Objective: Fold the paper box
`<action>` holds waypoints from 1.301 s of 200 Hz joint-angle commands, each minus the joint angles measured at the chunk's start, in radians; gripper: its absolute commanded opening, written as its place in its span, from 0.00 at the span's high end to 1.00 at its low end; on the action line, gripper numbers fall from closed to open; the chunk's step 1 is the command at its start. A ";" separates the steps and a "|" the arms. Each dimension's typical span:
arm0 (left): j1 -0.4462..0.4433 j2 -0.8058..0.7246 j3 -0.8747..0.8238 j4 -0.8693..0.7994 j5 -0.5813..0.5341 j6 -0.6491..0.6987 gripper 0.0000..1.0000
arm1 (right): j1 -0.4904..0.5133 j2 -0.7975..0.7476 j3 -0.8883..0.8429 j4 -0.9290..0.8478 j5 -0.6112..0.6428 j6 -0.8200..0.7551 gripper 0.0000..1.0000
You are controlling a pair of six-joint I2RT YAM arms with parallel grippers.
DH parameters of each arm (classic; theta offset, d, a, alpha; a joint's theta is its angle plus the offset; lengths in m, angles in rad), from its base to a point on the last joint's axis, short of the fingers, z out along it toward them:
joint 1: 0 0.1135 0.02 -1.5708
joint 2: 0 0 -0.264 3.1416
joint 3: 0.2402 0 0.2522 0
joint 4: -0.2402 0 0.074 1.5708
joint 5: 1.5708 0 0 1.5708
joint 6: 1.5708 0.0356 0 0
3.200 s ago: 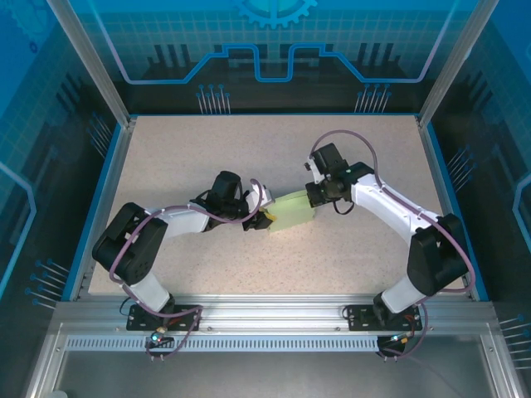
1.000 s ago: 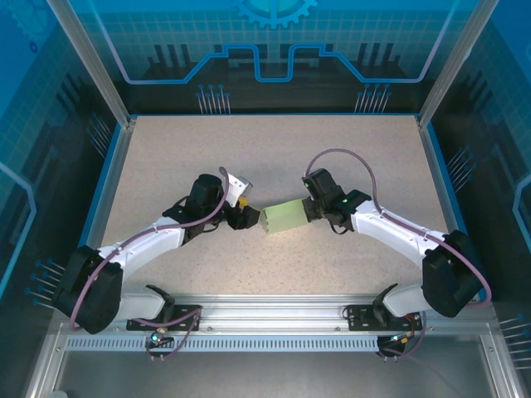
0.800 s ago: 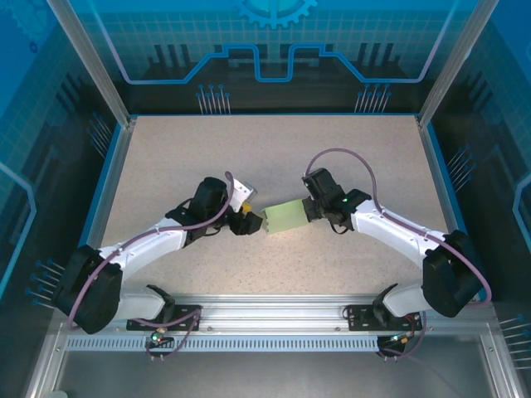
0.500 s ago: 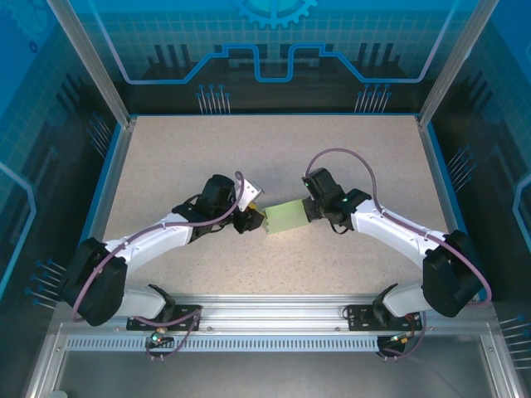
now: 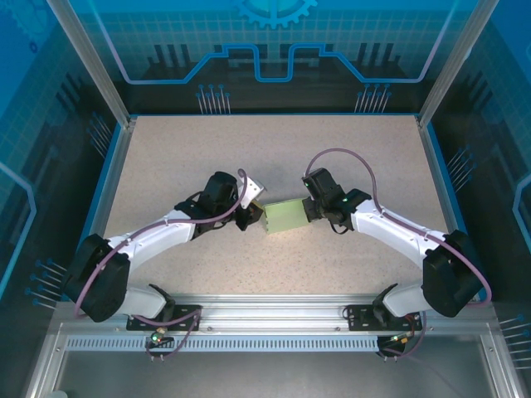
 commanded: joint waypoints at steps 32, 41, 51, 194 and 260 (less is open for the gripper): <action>-0.016 0.003 0.027 -0.023 -0.016 -0.082 0.94 | 0.015 0.000 0.006 -0.046 -0.004 0.014 1.00; -0.018 0.001 0.029 -0.031 -0.018 -0.107 0.95 | 0.016 -0.003 0.008 -0.047 -0.003 0.015 1.00; -0.022 0.000 0.037 -0.044 -0.019 -0.136 0.95 | 0.016 -0.003 0.007 -0.049 -0.003 0.015 1.00; -0.056 0.001 0.076 -0.016 -0.014 -0.746 0.94 | 0.029 0.007 -0.016 -0.047 0.002 0.049 1.00; -0.102 0.017 0.062 0.036 -0.116 -0.839 0.96 | 0.030 0.015 -0.010 -0.051 0.005 0.047 1.00</action>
